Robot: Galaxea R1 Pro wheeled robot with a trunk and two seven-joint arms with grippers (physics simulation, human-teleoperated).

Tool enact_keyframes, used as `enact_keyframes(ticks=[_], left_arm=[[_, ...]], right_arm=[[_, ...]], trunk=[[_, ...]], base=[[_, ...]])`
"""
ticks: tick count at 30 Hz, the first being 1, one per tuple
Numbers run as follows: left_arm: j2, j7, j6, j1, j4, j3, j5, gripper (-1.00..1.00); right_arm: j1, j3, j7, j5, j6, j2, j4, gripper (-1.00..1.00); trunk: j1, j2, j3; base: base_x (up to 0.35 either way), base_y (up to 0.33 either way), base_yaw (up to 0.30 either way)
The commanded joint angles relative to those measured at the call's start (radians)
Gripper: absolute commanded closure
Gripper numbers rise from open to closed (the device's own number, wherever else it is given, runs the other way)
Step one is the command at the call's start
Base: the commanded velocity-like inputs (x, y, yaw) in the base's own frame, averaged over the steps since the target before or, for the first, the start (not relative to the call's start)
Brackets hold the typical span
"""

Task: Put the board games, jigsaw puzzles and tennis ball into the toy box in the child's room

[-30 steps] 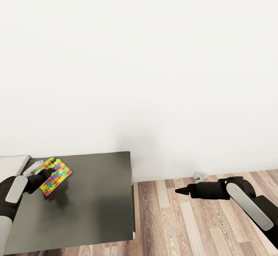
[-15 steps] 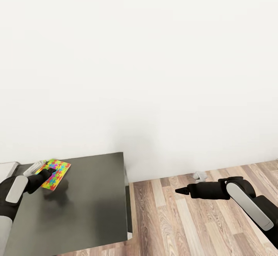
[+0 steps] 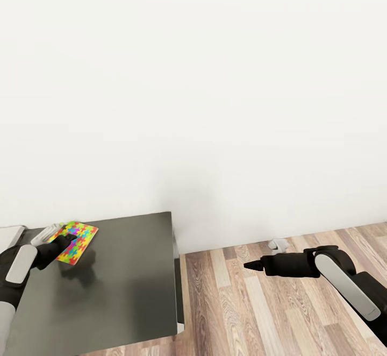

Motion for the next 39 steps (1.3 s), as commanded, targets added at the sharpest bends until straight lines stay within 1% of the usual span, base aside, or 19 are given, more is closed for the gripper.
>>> enact_keyframes(ticks=[1, 11, 14, 17, 20, 22, 27, 29, 33, 34, 36, 39], left_arm=[[0.001, 0.008, 0.004, 0.001, -0.002, 0.002, 0.010, -1.00], [0.008, -0.004, 0.005, 0.013, -0.006, 0.011, 0.009, -1.00], [0.014, -0.012, 0.005, 0.019, -0.009, 0.013, 0.008, -1.00], [0.027, -0.028, 0.006, 0.034, -0.019, 0.016, 0.011, -1.00], [0.032, -0.035, 0.007, 0.042, -0.024, 0.017, 0.013, -1.00], [0.042, -0.050, 0.011, 0.057, -0.039, 0.018, 0.017, -1.00], [0.054, -0.071, 0.017, 0.076, -0.064, 0.023, 0.020, -1.00], [0.057, -0.075, 0.019, 0.082, -0.071, 0.027, 0.021, -1.00], [0.062, -0.085, 0.034, 0.095, -0.098, 0.050, 0.024, -1.00], [0.062, -0.085, 0.034, 0.095, -0.098, 0.050, 0.024, -1.00], [0.064, -0.088, 0.053, 0.100, -0.125, 0.067, 0.024, -1.00], [0.064, -0.089, 0.065, 0.102, -0.141, 0.075, 0.024, -1.00]], right_arm=[[-0.001, 0.001, 0.010, 0.010, 0.002, -0.001, 0.000, -1.00], [-0.001, 0.002, 0.010, 0.010, 0.002, 0.000, 0.001, -1.00], [-0.001, 0.002, 0.010, 0.010, 0.002, 0.000, 0.001, -1.00], [-0.001, 0.002, 0.009, 0.011, 0.002, 0.000, 0.001, -1.00], [-0.001, 0.002, 0.009, 0.011, 0.002, 0.000, 0.001, -1.00], [-0.001, 0.002, 0.009, 0.012, 0.002, 0.001, 0.001, -1.00], [-0.001, 0.002, 0.008, 0.012, 0.002, 0.002, 0.001, -1.00], [-0.001, 0.002, 0.008, 0.012, 0.002, 0.002, 0.001, -1.00], [-0.001, 0.002, 0.007, 0.013, 0.002, 0.005, 0.001, -1.00], [-0.001, 0.002, 0.007, 0.013, 0.002, 0.005, 0.001, -1.00], [-0.001, 0.003, 0.006, 0.013, 0.002, 0.007, 0.001, -1.00], [-0.001, 0.003, 0.006, 0.013, 0.002, 0.008, 0.001, -1.00]], trunk=[[0.000, -0.002, -0.001], [0.000, -0.002, -0.001], [0.000, -0.002, -0.001], [0.000, -0.002, -0.001], [0.000, -0.002, -0.001], [0.000, -0.002, -0.001], [0.000, -0.002, -0.001], [0.000, -0.002, -0.001], [0.000, -0.002, -0.001], [0.000, -0.002, -0.001], [0.000, -0.002, -0.001], [0.000, -0.002, -0.001]], base=[[0.000, 0.000, -0.004], [0.000, 0.000, -0.002], [0.000, 0.000, 0.000], [0.000, 0.000, 0.000], [0.000, 0.000, 0.000], [0.000, 0.000, 0.000], [0.000, 0.000, 0.000], [0.000, 0.000, 0.000], [0.000, 0.000, 0.000], [0.000, 0.000, 0.000], [0.000, 0.000, 0.000], [0.000, 0.000, 0.000]])
